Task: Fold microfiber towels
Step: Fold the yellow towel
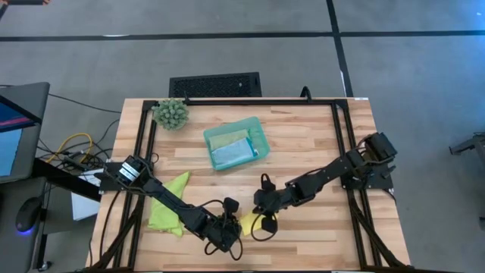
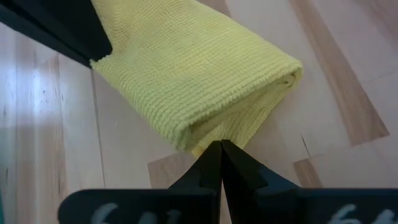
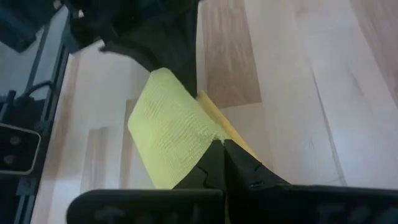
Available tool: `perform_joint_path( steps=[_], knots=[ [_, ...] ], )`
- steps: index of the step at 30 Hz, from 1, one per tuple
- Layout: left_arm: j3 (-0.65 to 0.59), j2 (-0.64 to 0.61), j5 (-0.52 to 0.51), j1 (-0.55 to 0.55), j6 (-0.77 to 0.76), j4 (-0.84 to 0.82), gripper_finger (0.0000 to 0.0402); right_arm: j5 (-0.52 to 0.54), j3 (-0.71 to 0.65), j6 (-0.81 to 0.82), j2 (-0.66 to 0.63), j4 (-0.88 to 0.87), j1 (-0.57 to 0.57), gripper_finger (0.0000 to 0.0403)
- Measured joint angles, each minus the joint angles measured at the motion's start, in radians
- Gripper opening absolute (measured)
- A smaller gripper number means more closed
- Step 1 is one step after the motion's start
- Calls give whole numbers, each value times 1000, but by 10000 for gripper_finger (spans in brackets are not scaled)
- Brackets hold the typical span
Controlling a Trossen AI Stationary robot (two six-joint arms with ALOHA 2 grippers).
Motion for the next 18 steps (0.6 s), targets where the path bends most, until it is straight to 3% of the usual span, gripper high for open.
perform_joint_path(
  steps=[12,18],
  knots=[
    [4,0,-27,0,16,-7,0,-37,-1,10,102,62,-21,13],
    [109,-1,-108,-37,-28,-230,0,-44,0,10,98,76,-23,16]
  ],
)
